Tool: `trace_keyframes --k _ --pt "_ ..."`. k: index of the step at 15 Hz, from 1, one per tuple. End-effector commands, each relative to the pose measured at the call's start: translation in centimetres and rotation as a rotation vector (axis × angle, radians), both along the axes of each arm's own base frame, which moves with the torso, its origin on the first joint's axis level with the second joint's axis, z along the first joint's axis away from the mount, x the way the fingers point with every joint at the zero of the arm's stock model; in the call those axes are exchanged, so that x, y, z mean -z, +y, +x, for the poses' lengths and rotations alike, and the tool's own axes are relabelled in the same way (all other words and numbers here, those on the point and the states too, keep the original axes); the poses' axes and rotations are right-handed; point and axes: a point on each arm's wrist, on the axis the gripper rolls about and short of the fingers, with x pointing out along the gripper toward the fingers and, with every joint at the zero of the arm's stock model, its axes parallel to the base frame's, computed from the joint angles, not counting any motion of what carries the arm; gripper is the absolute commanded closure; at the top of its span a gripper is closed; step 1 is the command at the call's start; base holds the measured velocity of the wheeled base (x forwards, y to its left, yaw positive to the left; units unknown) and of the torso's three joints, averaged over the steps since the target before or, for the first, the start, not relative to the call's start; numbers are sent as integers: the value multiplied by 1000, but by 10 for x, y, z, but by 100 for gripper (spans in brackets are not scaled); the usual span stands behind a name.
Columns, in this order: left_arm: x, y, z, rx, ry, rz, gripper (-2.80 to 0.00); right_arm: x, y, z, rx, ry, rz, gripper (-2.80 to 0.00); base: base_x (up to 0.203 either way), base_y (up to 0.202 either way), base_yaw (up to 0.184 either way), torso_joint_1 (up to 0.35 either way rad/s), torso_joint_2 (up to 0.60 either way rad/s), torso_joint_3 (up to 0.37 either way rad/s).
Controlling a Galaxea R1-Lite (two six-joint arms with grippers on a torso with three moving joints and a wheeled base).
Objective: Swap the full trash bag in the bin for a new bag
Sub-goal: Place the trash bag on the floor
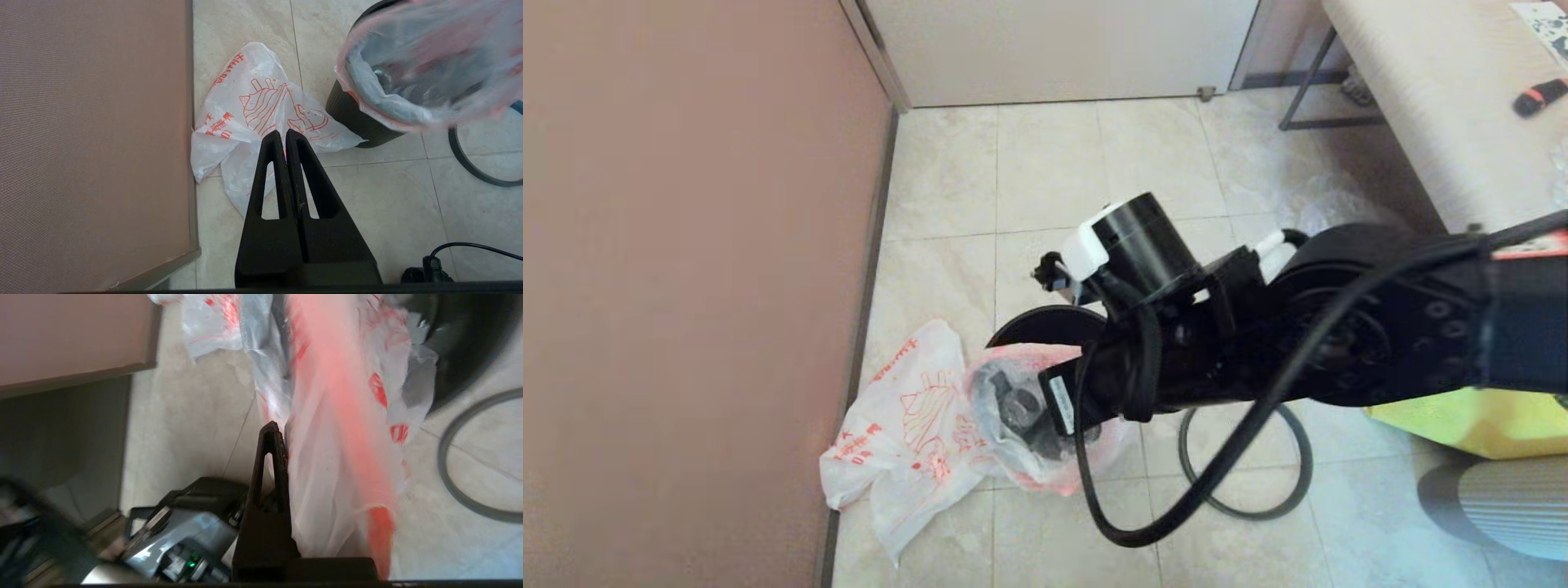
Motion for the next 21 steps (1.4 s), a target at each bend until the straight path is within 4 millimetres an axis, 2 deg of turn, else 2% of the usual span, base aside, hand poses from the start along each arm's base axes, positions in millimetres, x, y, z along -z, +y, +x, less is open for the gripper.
trace_keyframes --k 1,4,7,9,11,13,14,16,17,19,21 --pt "0 0 0 -1 1 0 0 -41 -23 -23 -6 -54 72 0 0 0 0 0 0 0" --pt "0 0 0 1 1 0 0 -86 -49 -44 11 -141 143 0 0 0 0 0 0 0" --pt "0 0 0 -1 1 0 0 -133 -66 -50 45 -285 261 0 0 0 0 0 0 0" --pt "0 0 0 -1 1 0 0 -168 -87 -34 122 -487 360 0 0 0 0 0 0 0" --pt "0 0 0 1 1 0 0 -196 -116 -7 246 -795 408 0 0 0 0 0 0 0" --pt "0 0 0 1 1 0 0 -220 -149 4 399 -1063 379 0 0 0 0 0 0 0" --pt "0 0 0 1 1 0 0 -226 -165 6 460 -1124 350 0 0 0 0 0 0 0" --pt "0 0 0 -1 1 0 0 -226 -190 21 556 -1165 286 0 0 0 0 0 0 0" --pt "0 0 0 -1 1 0 0 -217 -200 40 603 -1151 248 0 0 0 0 0 0 0" --pt "0 0 0 -1 1 0 0 -192 -221 83 691 -1094 187 0 0 0 0 0 0 0" --pt "0 0 0 0 1 0 0 -155 -244 133 734 -1012 111 0 0 0 0 0 0 0"
